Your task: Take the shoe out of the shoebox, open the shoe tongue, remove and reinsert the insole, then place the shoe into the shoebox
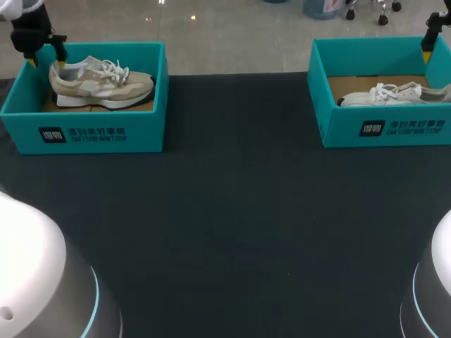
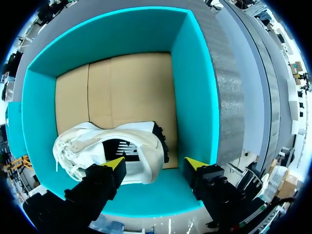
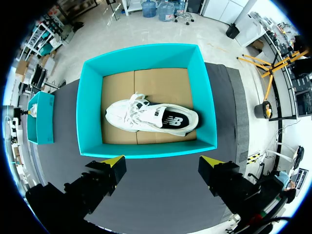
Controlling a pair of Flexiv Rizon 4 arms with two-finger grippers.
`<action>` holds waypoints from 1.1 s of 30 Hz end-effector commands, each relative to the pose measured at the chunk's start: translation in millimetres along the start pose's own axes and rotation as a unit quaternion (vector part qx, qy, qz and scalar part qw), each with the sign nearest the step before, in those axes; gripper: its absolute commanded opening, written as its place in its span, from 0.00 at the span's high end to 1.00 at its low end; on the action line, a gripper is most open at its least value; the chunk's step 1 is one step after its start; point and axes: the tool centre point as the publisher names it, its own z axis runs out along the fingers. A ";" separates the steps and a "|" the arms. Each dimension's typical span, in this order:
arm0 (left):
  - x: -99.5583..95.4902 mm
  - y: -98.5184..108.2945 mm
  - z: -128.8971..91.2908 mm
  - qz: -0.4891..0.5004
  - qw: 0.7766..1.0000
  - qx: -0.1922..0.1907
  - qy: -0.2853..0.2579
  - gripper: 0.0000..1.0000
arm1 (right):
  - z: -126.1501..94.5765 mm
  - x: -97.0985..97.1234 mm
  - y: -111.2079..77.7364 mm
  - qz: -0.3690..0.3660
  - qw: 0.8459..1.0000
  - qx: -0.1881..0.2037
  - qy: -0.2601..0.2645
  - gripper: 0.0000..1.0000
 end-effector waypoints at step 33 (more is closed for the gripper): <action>-1.6 5.7 73.2 0.018 0.999 0.031 -0.007 0.25 | 0.2 -0.2 -0.4 0.000 1.000 -0.001 0.000 0.00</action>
